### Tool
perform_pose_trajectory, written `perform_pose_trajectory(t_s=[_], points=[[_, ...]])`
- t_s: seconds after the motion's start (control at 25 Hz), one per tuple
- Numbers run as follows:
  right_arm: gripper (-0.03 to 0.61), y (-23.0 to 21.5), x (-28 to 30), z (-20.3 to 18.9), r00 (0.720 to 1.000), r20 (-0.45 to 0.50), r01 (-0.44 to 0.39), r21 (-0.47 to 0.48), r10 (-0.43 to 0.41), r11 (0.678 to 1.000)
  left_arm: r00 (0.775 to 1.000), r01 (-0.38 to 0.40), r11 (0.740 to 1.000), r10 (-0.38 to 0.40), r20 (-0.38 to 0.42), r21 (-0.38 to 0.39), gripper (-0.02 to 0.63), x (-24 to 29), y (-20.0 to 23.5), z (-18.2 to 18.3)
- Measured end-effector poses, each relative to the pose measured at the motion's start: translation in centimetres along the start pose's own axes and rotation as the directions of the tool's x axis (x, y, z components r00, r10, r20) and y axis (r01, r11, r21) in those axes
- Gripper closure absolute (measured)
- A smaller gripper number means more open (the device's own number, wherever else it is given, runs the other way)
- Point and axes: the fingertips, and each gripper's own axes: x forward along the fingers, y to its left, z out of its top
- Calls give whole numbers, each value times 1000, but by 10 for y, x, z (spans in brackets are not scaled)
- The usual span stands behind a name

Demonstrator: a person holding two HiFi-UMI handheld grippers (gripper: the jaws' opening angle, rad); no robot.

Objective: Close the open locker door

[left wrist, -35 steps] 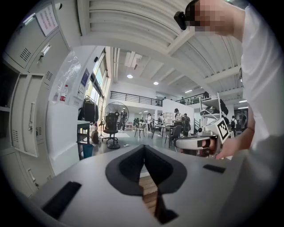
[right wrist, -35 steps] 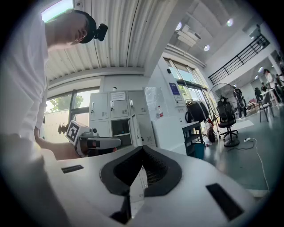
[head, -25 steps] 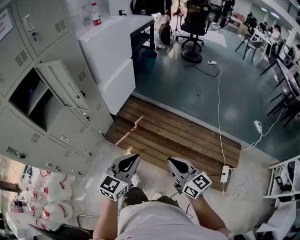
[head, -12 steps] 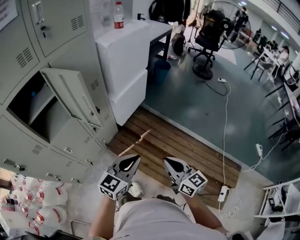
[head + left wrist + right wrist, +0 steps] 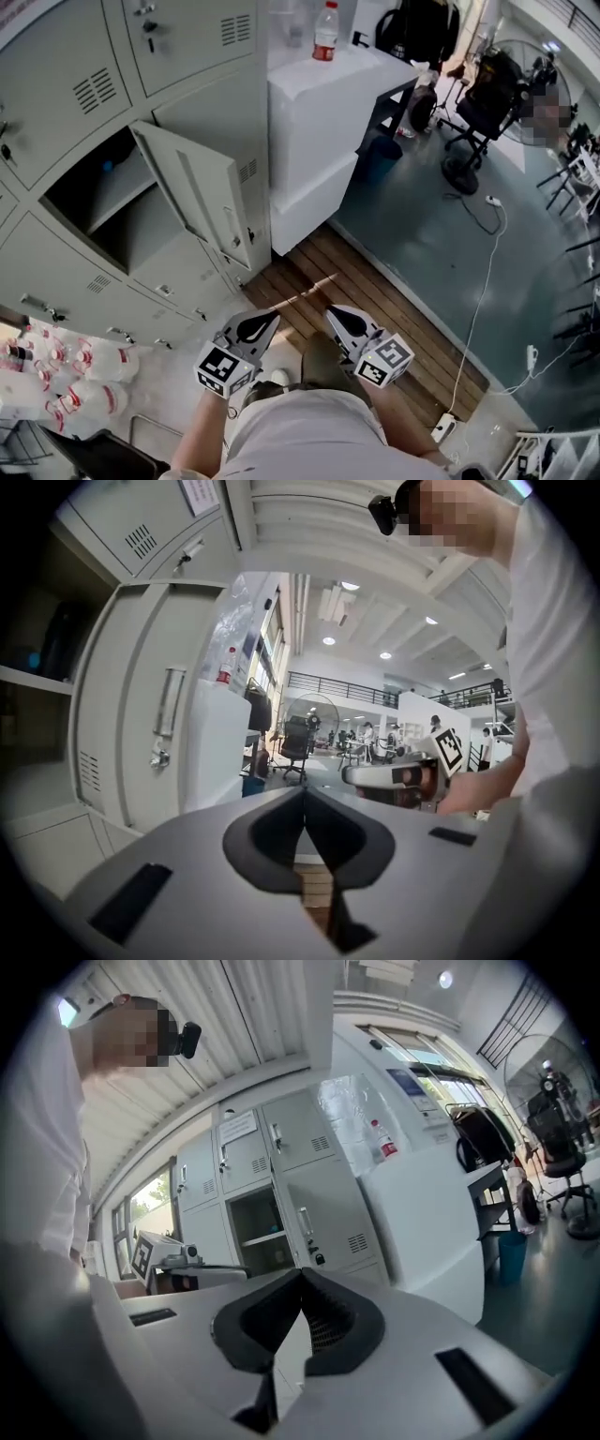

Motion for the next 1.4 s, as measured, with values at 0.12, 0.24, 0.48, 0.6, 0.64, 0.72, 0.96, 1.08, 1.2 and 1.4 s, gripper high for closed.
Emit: perform_pose_trajectory(t_s=[0.12, 0.24, 0.48, 0.6, 0.64, 0.72, 0.96, 1.08, 1.2, 1.4], points=[[571, -14, 34, 7, 996, -20, -87, 5, 87, 996, 997, -81, 996, 81, -8, -35, 609, 4, 26, -1], [571, -33, 68, 15, 982, -44, -185, 14, 185, 983, 984, -177, 983, 176, -23, -49, 609, 12, 53, 0], [566, -49, 130, 33, 899, -126, -421, 16, 420, 907, 926, -376, 924, 372, -60, -73, 609, 17, 95, 13], [557, -48, 154, 44, 836, -147, -532, 20, 529, 846, 880, -475, 873, 472, -55, -110, 609, 17, 107, 22], [554, -46, 159, 47, 811, -153, -567, 26, 564, 823, 862, -507, 854, 504, -55, -120, 609, 17, 109, 25], [548, -42, 168, 52, 757, -172, -633, 41, 630, 773, 823, -567, 812, 565, -55, -137, 609, 15, 111, 30], [499, -34, 184, 67, 603, -236, -770, 76, 762, 633, 669, -738, 648, 740, -74, -189, 609, 2, 103, 42], [480, -27, 188, 75, 541, -265, -811, 86, 798, 578, 591, -799, 566, 802, -88, -205, 609, -9, 90, 52], [457, -19, 193, 78, 502, -302, -836, 72, 810, 545, 528, -834, 498, 845, -85, -236, 609, -22, 77, 64], [431, -2, 198, 80, 466, -319, -856, 75, 825, 512, 463, -863, 429, 883, -78, -267, 609, -39, 53, 70]])
